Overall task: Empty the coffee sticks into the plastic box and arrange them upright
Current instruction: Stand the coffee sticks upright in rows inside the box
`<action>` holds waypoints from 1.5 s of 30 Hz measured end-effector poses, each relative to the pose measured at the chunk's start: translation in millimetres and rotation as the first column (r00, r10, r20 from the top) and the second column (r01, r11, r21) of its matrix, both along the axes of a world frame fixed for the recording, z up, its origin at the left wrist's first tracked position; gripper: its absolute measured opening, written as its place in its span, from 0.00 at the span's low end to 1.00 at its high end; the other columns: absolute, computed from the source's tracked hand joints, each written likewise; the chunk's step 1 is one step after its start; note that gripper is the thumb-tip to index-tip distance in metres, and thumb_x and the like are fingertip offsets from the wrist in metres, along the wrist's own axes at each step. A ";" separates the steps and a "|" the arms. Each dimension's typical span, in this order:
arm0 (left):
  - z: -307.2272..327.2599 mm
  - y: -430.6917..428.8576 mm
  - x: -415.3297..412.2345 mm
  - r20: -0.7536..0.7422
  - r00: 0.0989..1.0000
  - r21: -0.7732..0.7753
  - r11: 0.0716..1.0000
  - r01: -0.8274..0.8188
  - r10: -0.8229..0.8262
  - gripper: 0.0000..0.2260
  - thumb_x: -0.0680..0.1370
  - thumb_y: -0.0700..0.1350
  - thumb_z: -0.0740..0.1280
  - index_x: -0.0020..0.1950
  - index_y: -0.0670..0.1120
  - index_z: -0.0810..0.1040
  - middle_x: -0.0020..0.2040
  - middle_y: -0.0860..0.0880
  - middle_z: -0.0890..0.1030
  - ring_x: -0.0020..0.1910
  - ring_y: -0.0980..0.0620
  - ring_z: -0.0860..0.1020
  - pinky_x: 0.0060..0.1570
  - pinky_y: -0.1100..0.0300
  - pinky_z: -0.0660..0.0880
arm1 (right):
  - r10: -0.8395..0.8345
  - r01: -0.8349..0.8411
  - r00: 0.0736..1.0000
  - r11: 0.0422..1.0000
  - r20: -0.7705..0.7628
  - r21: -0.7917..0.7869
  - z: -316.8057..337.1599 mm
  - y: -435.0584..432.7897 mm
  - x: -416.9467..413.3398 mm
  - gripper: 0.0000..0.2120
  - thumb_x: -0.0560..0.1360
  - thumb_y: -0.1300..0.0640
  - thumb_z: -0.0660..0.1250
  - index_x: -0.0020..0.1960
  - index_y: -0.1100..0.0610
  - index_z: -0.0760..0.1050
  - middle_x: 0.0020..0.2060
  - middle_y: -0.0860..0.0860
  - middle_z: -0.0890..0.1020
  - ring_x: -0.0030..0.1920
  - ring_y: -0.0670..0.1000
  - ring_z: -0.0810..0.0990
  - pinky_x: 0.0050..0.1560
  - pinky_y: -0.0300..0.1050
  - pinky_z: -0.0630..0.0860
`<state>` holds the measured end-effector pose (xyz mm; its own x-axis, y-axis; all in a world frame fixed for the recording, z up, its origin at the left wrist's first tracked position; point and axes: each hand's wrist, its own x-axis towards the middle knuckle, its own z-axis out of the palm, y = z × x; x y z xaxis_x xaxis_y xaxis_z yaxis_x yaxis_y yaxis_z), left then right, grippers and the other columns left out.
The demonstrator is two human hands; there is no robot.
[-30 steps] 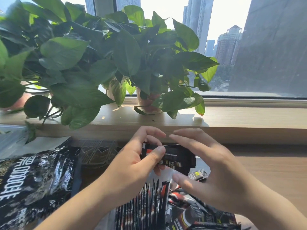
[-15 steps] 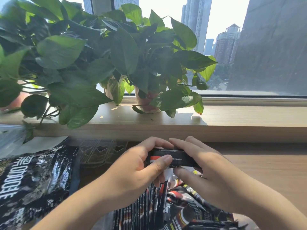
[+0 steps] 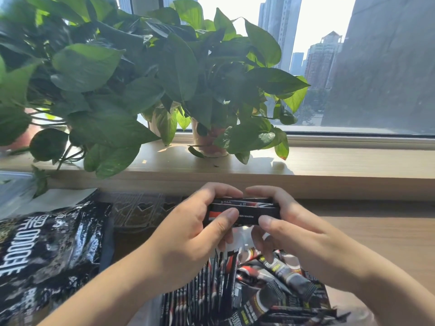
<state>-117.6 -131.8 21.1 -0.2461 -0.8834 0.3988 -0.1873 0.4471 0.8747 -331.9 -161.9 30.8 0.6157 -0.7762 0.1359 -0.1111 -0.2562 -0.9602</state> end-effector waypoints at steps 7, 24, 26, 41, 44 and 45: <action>-1.9 -2.9 1.5 0.017 1.000 0.016 1.000 0.024 -0.025 0.08 0.79 0.49 0.65 0.58 0.54 0.77 0.33 0.50 0.80 0.33 0.55 0.77 0.37 0.63 0.74 | -0.071 0.060 0.995 0.986 -0.068 -0.156 -0.2 -0.1 2.3 0.09 0.78 0.50 0.60 0.57 0.42 0.71 0.33 0.47 0.76 0.36 0.47 0.73 0.40 0.41 0.72; 3.2 0.3 2.7 0.043 0.998 -0.086 0.996 -0.038 0.042 0.18 0.73 0.51 0.75 0.62 0.58 0.79 0.54 0.55 0.84 0.53 0.54 0.83 0.54 0.58 0.78 | -0.196 0.205 0.978 0.964 0.071 -0.167 12.9 2.1 1.2 0.12 0.76 0.65 0.70 0.56 0.54 0.85 0.40 0.55 0.87 0.37 0.50 0.83 0.40 0.38 0.79; 4.5 0.7 2.9 0.054 0.997 -0.134 0.990 -0.041 0.049 0.20 0.71 0.47 0.79 0.62 0.54 0.81 0.57 0.52 0.84 0.57 0.50 0.83 0.58 0.56 0.78 | -0.181 0.187 0.982 0.972 0.051 -0.141 14.8 2.9 0.8 0.11 0.76 0.64 0.70 0.55 0.55 0.86 0.40 0.53 0.87 0.37 0.49 0.82 0.40 0.37 0.78; 5.1 2.5 0.5 -0.010 0.999 -0.214 0.976 -0.052 0.051 0.22 0.68 0.38 0.79 0.61 0.45 0.83 0.53 0.49 0.86 0.52 0.48 0.85 0.53 0.57 0.81 | -0.160 0.148 0.986 0.973 -0.055 -0.175 13.3 4.8 1.5 0.14 0.79 0.62 0.67 0.59 0.48 0.83 0.31 0.48 0.81 0.32 0.43 0.76 0.35 0.33 0.73; 4.4 1.1 0.5 -0.024 0.997 -0.210 0.974 -0.081 0.078 0.16 0.68 0.38 0.79 0.55 0.45 0.86 0.50 0.48 0.86 0.47 0.48 0.85 0.48 0.57 0.82 | -0.148 0.137 0.987 0.978 -0.059 -0.159 12.7 5.1 2.4 0.14 0.80 0.61 0.67 0.61 0.48 0.82 0.33 0.46 0.83 0.34 0.41 0.78 0.36 0.33 0.73; 4.4 1.0 0.8 -0.020 0.997 -0.203 0.976 -0.078 0.075 0.16 0.68 0.39 0.79 0.54 0.45 0.87 0.50 0.48 0.86 0.47 0.48 0.85 0.48 0.57 0.81 | -0.149 0.137 0.987 0.977 -0.064 -0.161 12.1 5.0 2.7 0.13 0.80 0.60 0.67 0.62 0.48 0.82 0.33 0.45 0.83 0.34 0.41 0.78 0.36 0.33 0.73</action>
<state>-116.8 -130.9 25.4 -0.1748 -0.7997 0.5744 -0.2178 0.6004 0.7695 -329.3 -156.9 42.9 0.5126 -0.8301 0.2194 -0.2283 -0.3781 -0.8972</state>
